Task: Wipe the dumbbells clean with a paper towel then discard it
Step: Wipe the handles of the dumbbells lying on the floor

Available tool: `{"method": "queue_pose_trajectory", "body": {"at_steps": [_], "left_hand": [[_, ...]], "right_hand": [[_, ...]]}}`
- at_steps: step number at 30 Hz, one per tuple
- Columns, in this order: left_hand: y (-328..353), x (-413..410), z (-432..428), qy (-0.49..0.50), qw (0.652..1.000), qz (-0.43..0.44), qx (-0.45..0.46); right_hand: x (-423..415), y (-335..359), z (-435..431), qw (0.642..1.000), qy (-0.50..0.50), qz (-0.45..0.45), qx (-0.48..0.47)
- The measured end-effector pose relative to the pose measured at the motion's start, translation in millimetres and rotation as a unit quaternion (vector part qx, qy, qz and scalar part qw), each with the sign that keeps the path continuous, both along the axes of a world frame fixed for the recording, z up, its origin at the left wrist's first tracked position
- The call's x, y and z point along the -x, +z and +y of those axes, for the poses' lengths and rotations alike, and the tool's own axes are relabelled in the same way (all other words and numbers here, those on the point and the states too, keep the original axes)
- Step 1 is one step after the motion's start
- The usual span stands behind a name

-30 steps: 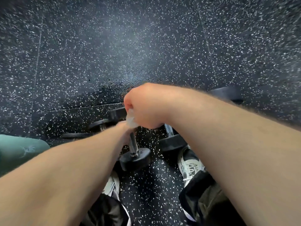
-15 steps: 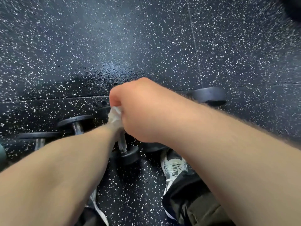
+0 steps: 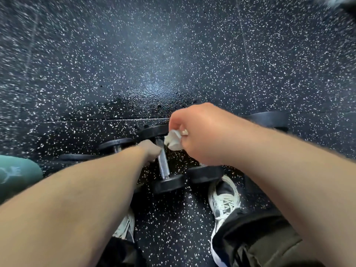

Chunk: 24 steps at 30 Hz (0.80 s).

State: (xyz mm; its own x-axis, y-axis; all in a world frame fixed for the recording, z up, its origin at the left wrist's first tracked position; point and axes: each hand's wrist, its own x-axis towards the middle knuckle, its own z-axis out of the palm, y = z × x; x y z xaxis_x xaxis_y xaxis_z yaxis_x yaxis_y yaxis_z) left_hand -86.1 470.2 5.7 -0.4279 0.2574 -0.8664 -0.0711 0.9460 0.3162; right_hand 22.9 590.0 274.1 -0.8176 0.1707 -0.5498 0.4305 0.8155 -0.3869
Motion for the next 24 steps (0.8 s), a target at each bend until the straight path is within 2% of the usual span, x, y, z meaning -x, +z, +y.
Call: {"method": "queue_pose_trajectory", "body": {"at_steps": [3,10,14,18,21,24], "left_hand": [[62.0,4.2,-0.3,-0.005,0.999,0.011,-0.031],[114.9,20.9,-27.4,-0.058,0.995,0.023,-0.072],[120.9,29.6,-48.4,-0.097,0.991,0.053,-0.079],[107.2,33.0,-61.3,-0.128,0.987,0.090,-0.044],[101.0,37.4,-50.9,-0.155,0.984,0.084,-0.024],[91.0,52.1,-29.7,-0.167,0.978,0.117,-0.040]], "right_hand": [[0.0,-1.9,-8.7,1.000,-0.010,0.009,0.012],[-12.1,-18.8,-31.2,0.999,-0.045,0.012,0.015],[-19.3,-40.8,-31.5,0.997,-0.074,-0.020,0.001],[-9.0,-72.3,-26.1,0.994,-0.106,-0.040,-0.002],[-1.4,-105.3,-28.4,0.986,-0.158,-0.047,0.009],[8.6,-148.0,-35.4,0.976,-0.203,-0.074,0.036]]}}
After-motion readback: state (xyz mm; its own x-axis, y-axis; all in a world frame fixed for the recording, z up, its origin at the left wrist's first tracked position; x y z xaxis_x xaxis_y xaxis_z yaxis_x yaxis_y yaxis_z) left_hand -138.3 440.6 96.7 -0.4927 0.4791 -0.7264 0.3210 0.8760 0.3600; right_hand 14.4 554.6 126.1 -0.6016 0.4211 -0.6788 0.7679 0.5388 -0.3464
